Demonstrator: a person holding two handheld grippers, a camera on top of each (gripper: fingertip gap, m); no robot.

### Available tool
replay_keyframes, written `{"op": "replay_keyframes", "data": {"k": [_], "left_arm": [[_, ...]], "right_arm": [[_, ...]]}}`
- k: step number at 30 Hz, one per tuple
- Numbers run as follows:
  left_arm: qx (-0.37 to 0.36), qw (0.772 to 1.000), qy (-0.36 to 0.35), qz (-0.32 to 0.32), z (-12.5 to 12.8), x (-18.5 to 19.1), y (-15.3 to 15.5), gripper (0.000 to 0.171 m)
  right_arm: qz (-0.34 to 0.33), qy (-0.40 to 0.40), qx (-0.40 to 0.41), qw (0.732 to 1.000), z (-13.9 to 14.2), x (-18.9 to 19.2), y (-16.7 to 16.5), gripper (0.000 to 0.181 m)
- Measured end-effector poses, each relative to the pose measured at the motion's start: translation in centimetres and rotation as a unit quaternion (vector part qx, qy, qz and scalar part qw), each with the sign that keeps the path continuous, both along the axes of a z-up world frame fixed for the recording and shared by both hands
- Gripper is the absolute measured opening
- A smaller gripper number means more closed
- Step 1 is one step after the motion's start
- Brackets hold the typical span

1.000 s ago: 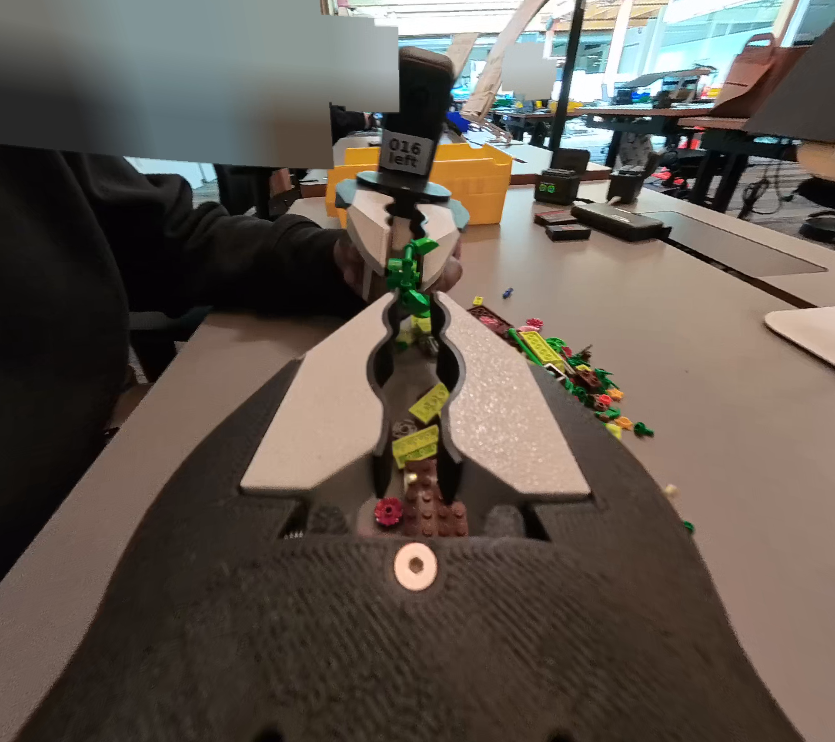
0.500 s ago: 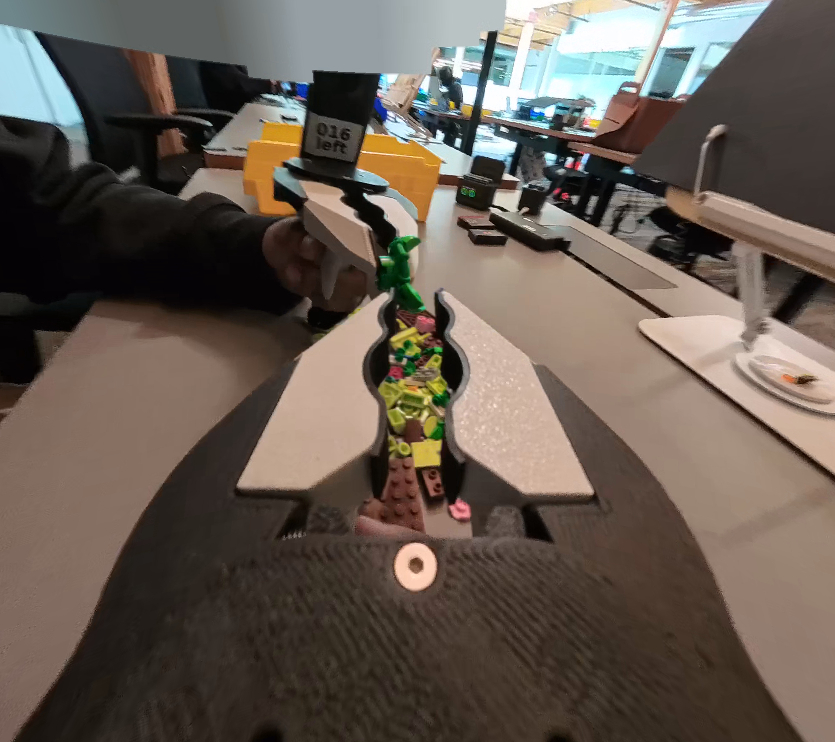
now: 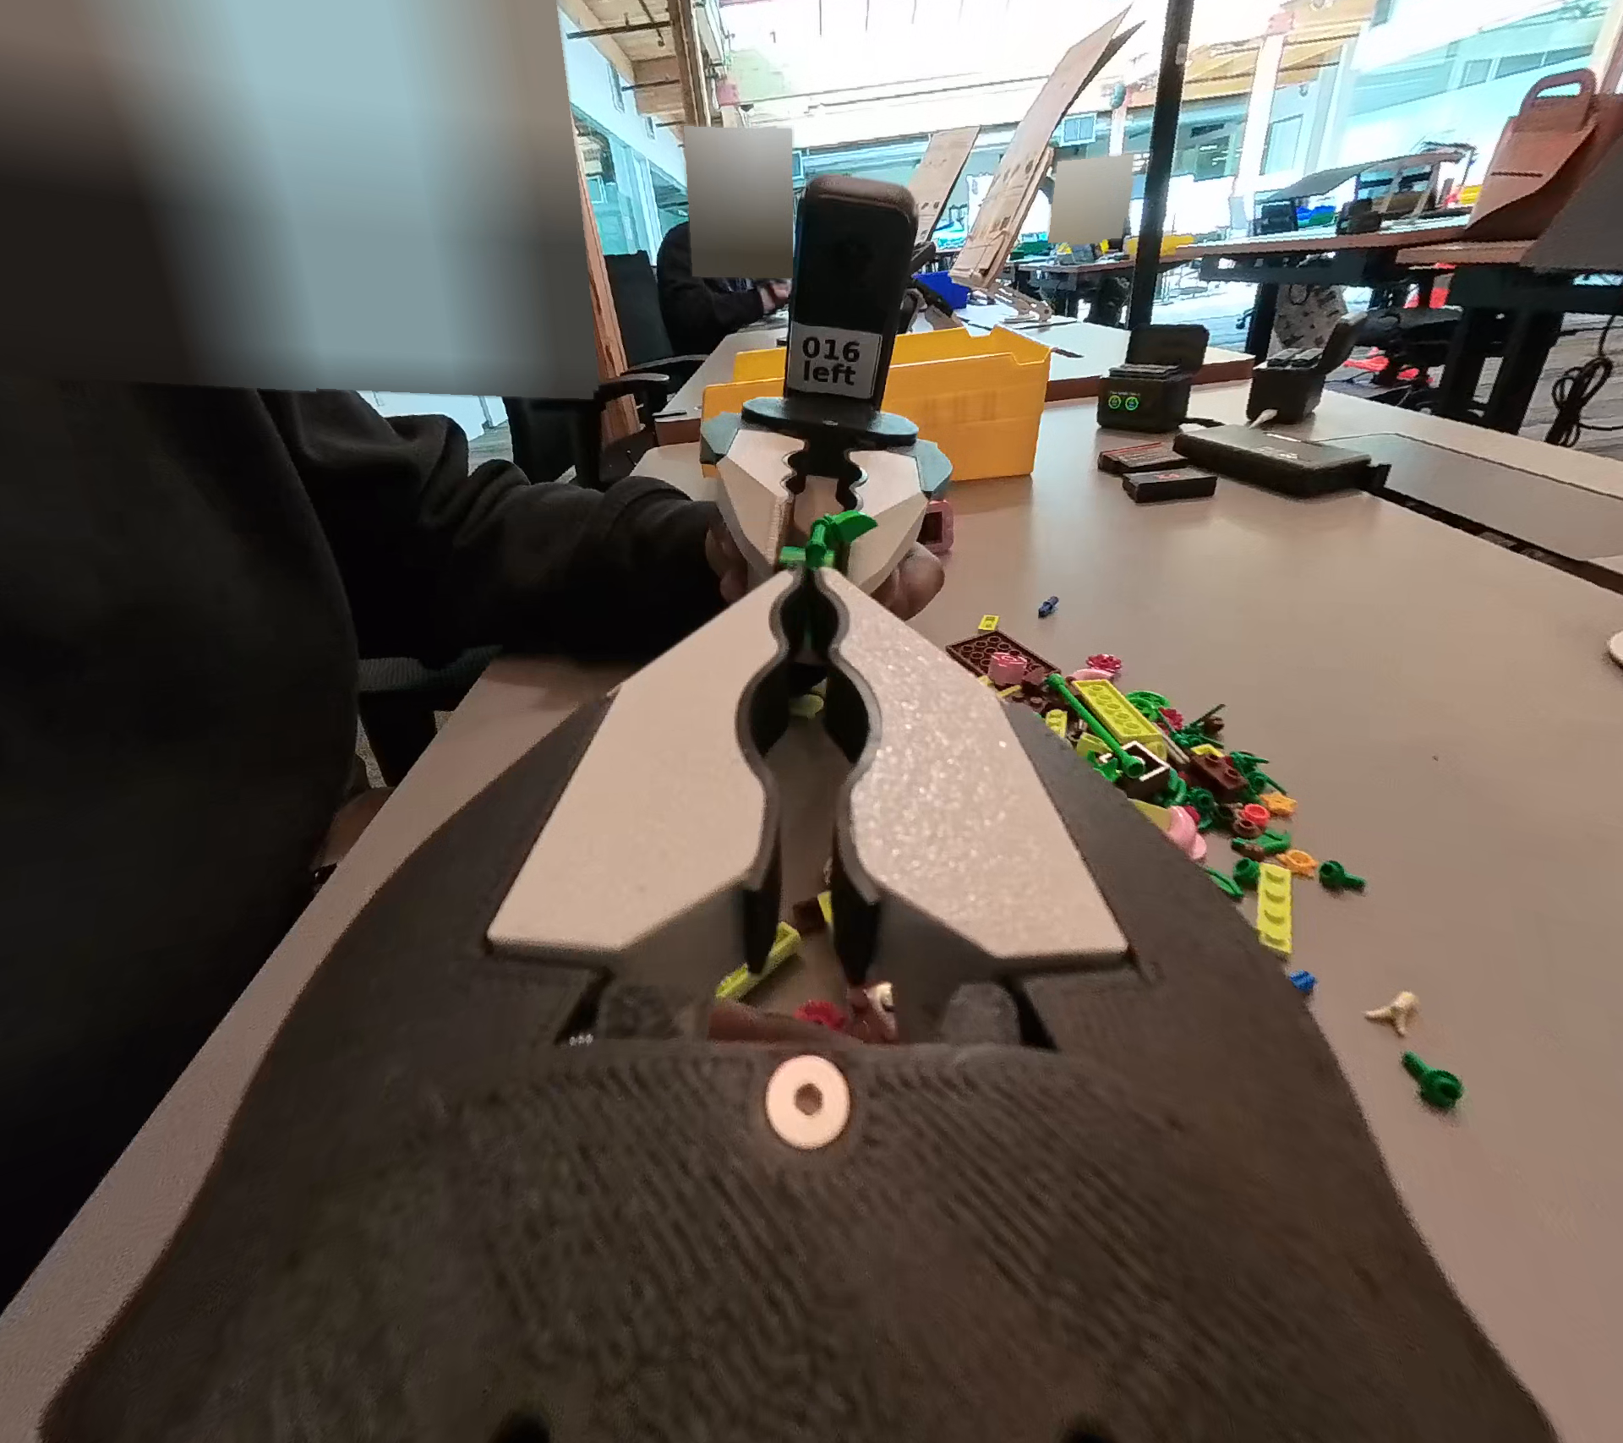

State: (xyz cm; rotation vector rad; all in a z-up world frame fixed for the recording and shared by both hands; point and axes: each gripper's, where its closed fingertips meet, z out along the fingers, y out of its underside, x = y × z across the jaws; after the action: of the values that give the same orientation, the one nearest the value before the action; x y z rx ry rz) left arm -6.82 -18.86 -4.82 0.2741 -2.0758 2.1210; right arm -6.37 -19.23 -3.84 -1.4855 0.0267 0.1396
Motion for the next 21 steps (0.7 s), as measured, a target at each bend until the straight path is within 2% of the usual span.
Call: {"op": "replay_keyframes", "data": {"k": [1, 3, 11, 16, 21], "left_arm": [[-0.003, 1.000, 0.002, -0.002, 0.11, -0.04, 0.01, 0.011], [-0.004, 1.000, 0.001, -0.002, 0.20, -0.10, -0.01, 0.011], [-0.008, 1.000, 0.002, -0.004, 0.29, -0.16, 0.01, 0.011], [-0.011, 1.000, -0.003, -0.003, 0.46, -0.23, 0.05, 0.011], [-0.014, 1.000, -0.004, 0.001, 0.58, -0.17, 0.08, 0.011]], "right_arm": [[-0.002, -0.001, 0.003, 1.000, 0.10, 0.06, -0.07, 0.000], [0.000, 0.007, 0.010, 1.000, 0.31, 0.06, -0.15, 0.015], [0.010, 0.004, -0.004, 1.000, -0.19, -0.33, 0.16, 0.003], [0.010, 0.015, -0.005, 1.000, -0.36, -0.14, 0.20, 0.009], [0.013, 0.011, -0.009, 1.000, -0.45, -0.26, 0.26, 0.005]]}}
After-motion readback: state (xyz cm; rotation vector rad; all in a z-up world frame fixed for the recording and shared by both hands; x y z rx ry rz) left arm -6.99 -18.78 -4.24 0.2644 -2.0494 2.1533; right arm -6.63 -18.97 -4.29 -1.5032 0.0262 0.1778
